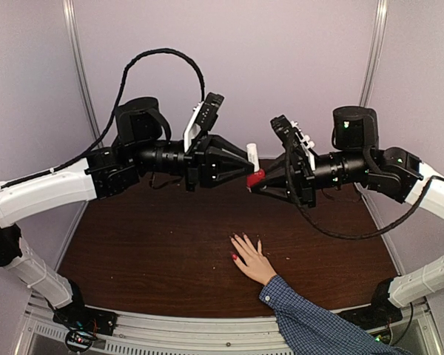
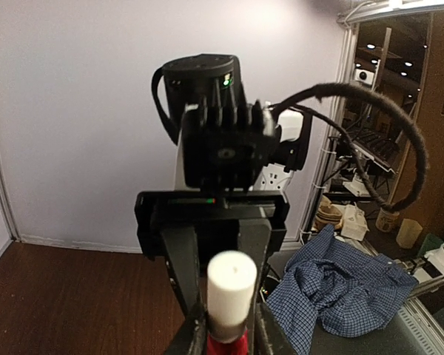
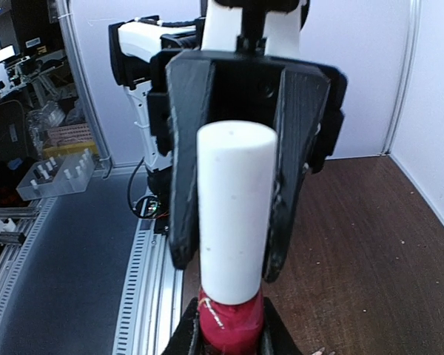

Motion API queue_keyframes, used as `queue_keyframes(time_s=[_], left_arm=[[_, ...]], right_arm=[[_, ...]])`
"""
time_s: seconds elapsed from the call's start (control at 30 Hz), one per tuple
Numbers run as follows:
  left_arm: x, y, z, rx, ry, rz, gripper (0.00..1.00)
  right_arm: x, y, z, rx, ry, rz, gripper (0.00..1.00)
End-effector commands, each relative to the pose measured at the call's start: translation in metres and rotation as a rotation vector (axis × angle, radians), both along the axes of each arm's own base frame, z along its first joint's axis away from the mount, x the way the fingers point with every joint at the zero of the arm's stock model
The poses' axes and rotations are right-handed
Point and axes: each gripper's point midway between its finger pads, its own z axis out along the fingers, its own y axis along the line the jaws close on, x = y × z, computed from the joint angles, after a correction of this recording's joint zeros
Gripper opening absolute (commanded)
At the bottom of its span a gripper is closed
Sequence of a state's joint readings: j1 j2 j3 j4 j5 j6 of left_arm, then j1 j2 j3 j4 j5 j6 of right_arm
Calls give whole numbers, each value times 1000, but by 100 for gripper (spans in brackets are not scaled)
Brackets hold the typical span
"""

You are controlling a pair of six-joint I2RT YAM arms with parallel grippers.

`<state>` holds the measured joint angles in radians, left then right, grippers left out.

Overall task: Paint the nails
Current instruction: Screw the nail polish bottle cap onto the nail polish bottle.

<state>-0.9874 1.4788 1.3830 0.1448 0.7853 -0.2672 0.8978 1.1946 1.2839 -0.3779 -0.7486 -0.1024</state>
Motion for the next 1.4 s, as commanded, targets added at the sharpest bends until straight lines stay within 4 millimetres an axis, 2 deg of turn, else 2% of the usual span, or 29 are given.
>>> queue_keyframes(time_s=[0.0,0.13,0.37,0.53,0.7,0.93,1.1,1.37], left_arm=[[19,8,-10,56,41,175,28],[39,16,-6,56,44,320,33],[71,21,-12,69,82,502,37],[88,12,-22,93,114,558,37],[98,7,-22,77,137,593,37],[105,2,-22,63,150,611,34],[110,2,-26,66,160,632,30],[105,-1,-28,73,163,602,11]], right_arm=[[33,-5,28,57,-102,-172,0],[59,-6,12,-3,-93,-302,0],[87,-8,-4,-61,-77,-443,0],[93,-5,-8,-61,-49,-471,0],[97,-1,-14,-72,-41,-492,0],[101,4,-21,-97,-43,-515,0],[103,4,-25,-111,-42,-530,0],[101,5,-25,-115,-43,-514,0]])
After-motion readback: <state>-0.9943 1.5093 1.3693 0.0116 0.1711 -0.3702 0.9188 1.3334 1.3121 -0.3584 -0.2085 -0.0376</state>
